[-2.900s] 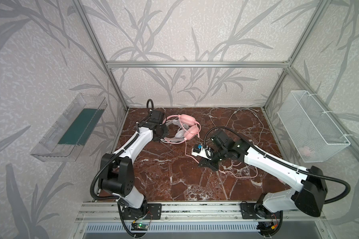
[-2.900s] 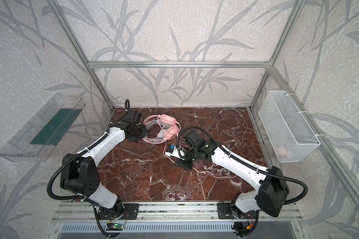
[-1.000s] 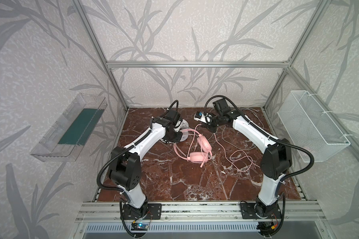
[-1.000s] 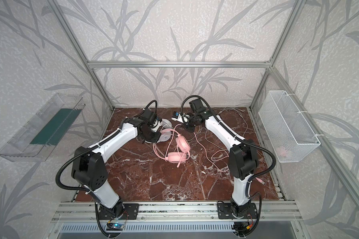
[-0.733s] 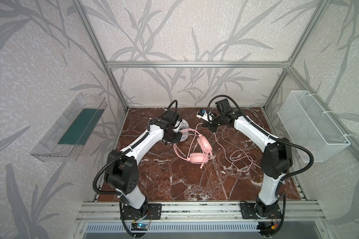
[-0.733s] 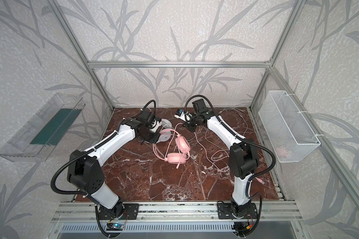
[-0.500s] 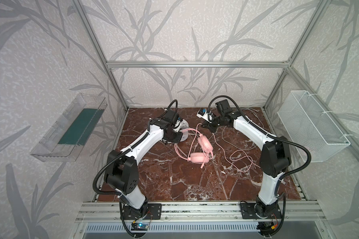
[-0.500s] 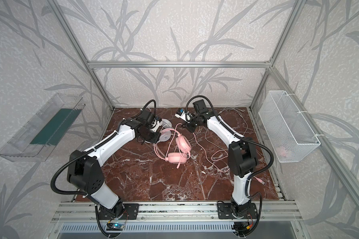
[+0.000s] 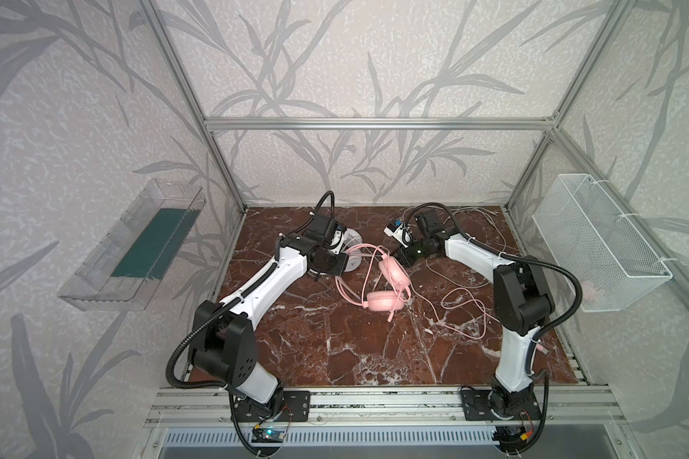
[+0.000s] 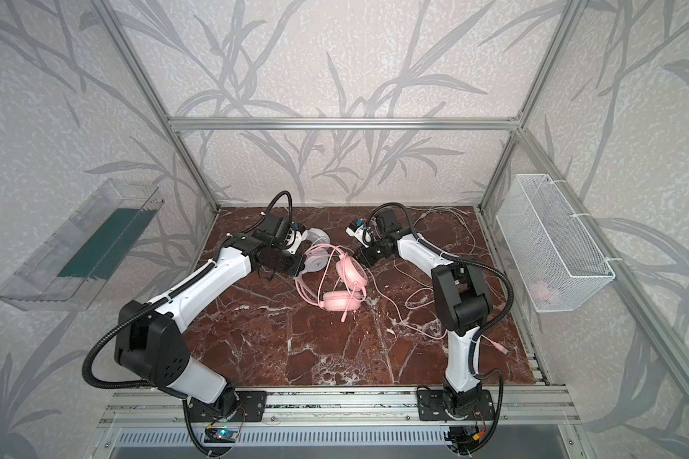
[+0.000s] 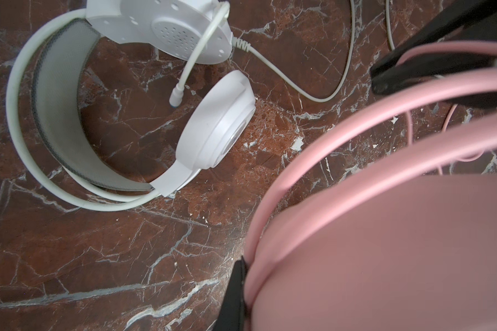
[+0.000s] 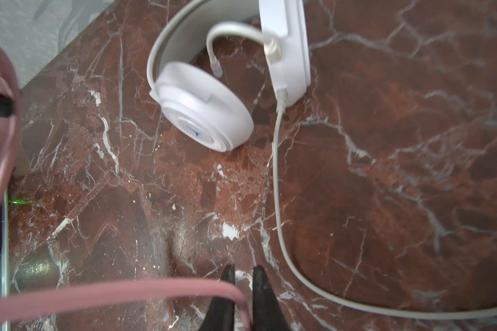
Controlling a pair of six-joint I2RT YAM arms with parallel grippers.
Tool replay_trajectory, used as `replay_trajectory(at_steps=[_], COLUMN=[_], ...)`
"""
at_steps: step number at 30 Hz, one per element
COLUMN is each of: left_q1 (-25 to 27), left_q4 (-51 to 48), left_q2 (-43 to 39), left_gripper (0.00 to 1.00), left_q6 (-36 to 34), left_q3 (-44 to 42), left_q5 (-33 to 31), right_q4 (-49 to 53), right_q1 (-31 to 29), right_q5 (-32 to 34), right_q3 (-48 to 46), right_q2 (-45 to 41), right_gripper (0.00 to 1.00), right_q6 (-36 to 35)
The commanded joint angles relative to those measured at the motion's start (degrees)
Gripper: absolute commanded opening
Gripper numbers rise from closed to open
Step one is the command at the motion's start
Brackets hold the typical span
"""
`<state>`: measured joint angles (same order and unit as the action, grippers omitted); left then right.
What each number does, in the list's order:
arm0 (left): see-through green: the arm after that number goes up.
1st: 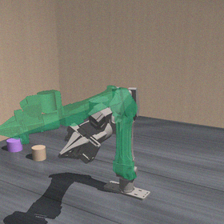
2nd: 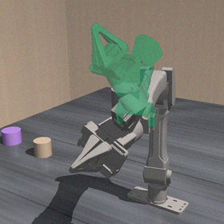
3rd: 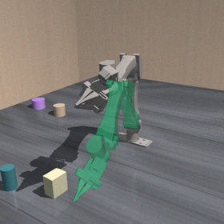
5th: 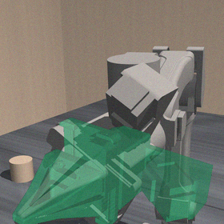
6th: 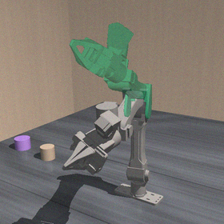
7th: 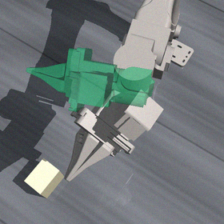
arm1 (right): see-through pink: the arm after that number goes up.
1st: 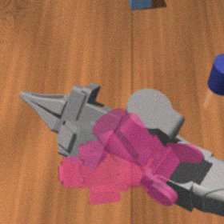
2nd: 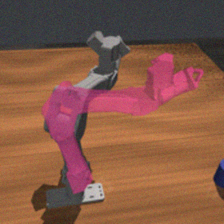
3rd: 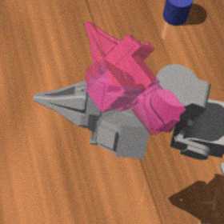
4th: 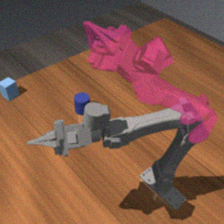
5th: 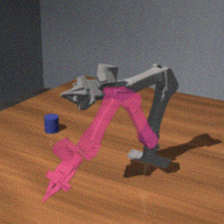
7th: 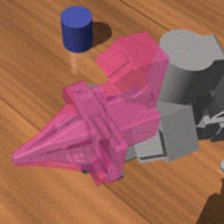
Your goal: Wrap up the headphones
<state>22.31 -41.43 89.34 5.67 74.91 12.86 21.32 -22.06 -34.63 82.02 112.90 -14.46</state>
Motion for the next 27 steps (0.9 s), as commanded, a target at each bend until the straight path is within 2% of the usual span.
replay_trajectory(at_steps=[1, 5, 13, 27], left_q1=[-0.9, -1.64, -3.82, -9.21], left_q4=[3.93, 4.74, 7.89, 16.91], left_q2=[-2.94, -2.69, -3.52, -5.75], left_gripper=[0.0, 0.0, 0.0, 0.0], left_q6=[2.81, 3.98, 7.37, 16.2], left_q3=[-0.1, -0.3, -1.44, -5.33], left_q5=[5.26, 6.61, 9.32, 12.42], right_q4=[-5.34, -8.86, -11.15, -13.85], right_q1=[0.32, 0.27, 0.27, 0.18], right_q5=[-0.33, 0.0, 1.38, 0.86], right_q3=[-3.22, -7.67, -15.08, -28.39], right_q2=[-1.7, -2.67, -3.71, -9.82], right_gripper=[0.19, 0.26, 0.32, 0.32], right_q6=[7.18, 11.15, 15.99, 20.01])
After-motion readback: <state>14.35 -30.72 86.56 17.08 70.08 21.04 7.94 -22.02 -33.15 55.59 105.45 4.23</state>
